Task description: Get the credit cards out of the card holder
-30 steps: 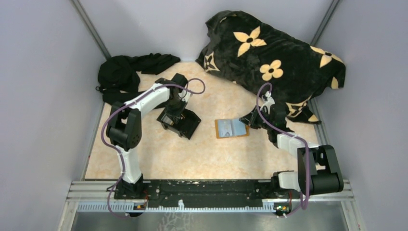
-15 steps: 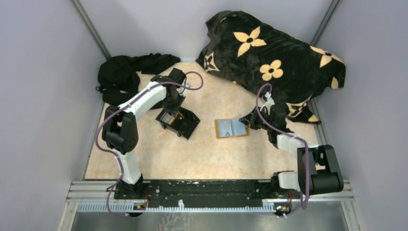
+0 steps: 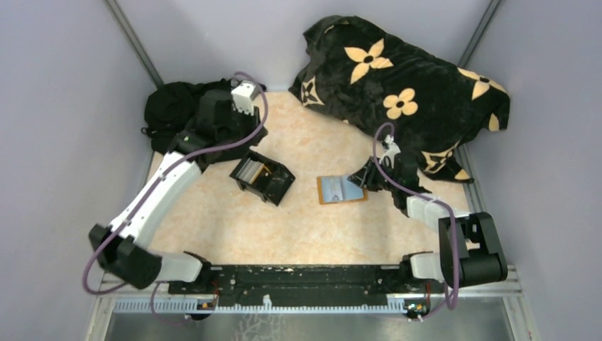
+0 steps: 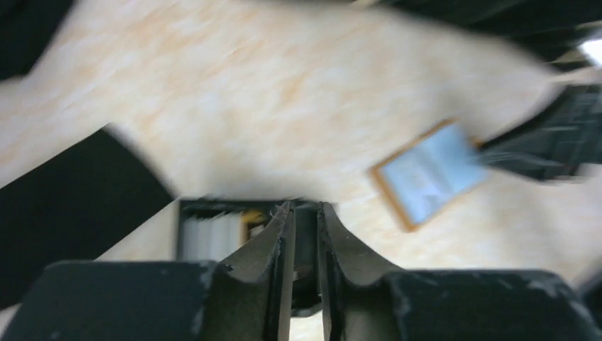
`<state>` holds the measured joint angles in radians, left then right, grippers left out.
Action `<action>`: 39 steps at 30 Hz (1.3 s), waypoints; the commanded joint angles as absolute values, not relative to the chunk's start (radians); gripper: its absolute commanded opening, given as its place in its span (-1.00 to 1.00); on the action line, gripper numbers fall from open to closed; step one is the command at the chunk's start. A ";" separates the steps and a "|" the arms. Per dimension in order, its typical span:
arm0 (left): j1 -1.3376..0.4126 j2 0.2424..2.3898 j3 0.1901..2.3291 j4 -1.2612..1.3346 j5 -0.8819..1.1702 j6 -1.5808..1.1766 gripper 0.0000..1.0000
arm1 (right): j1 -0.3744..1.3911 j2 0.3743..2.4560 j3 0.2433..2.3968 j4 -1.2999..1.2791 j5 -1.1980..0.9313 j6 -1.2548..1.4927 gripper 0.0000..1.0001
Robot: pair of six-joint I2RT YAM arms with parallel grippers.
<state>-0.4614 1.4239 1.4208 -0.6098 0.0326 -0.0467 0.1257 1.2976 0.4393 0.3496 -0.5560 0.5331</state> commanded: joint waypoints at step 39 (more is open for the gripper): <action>-0.808 1.336 0.866 0.091 -0.424 -0.367 0.98 | 0.733 1.603 0.816 -0.154 0.312 0.348 -1.00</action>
<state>-0.8116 1.3159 0.8597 0.0818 -0.4259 -0.3573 0.7261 1.5871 0.8066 -0.1249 0.2810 0.3370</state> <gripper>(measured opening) 0.990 0.035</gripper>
